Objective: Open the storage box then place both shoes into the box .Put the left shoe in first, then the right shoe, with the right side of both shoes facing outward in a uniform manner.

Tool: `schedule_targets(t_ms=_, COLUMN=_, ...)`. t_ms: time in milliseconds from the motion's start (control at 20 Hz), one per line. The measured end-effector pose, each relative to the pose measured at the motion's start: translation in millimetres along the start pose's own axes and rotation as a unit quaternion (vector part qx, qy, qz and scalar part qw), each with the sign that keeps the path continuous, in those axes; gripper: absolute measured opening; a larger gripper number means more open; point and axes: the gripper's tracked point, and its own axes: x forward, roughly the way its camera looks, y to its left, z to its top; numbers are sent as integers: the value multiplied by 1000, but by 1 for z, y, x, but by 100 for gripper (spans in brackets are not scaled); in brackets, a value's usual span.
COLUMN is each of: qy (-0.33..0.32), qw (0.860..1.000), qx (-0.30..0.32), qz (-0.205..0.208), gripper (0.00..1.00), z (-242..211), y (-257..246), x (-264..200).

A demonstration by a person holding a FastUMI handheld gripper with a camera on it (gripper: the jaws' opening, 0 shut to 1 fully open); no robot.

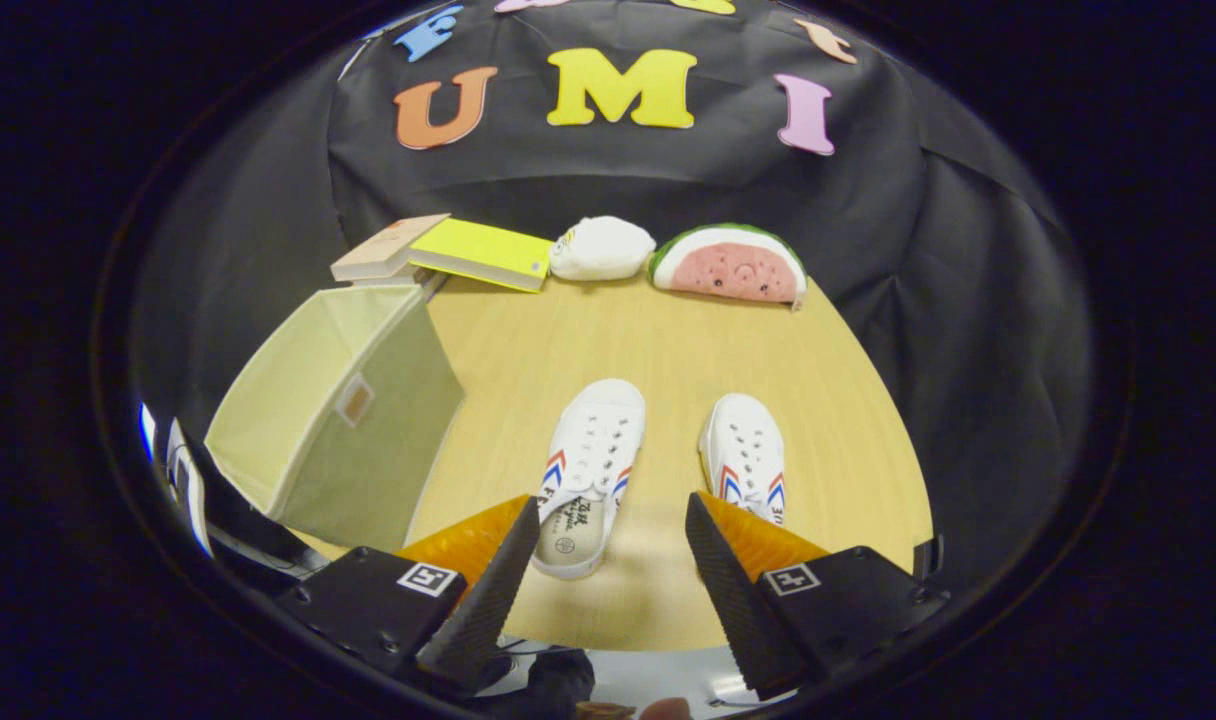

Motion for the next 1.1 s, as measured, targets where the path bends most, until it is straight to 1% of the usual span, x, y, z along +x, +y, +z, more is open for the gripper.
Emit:
schedule_targets(t_ms=250, qy=61, qw=998, qx=27, qz=11, gripper=96, z=-10, y=-5, x=55)
schedule_targets(t_ms=350, qy=92, qw=994, qx=43, qz=28, gripper=96, z=-12, y=-2, x=72)
schedule_targets(t_ms=500, qy=123, qw=990, qx=53, qz=41, gripper=95, z=-12, y=-2, x=93)
schedule_targets(t_ms=600, qy=143, qw=987, qx=60, qz=44, gripper=91, z=-15, y=-2, x=103)
schedule_targets(t_ms=750, qy=164, qw=983, qx=66, qz=56, gripper=81, z=-18, y=0, x=111)
schedule_targets(t_ms=800, qy=171, qw=981, qx=67, qz=60, gripper=74, z=-20, y=2, x=114)
schedule_targets(t_ms=900, qy=185, qw=978, qx=67, qz=72, gripper=63, z=-21, y=5, x=117)
schedule_targets(t_ms=950, qy=188, qw=977, qx=67, qz=76, gripper=60, z=-19, y=6, x=118)
schedule_targets(t_ms=1050, qy=195, qw=974, qx=72, qz=91, gripper=45, z=-19, y=14, x=117)
schedule_targets(t_ms=1100, qy=195, qw=974, qx=74, qz=90, gripper=27, z=-19, y=13, x=117)
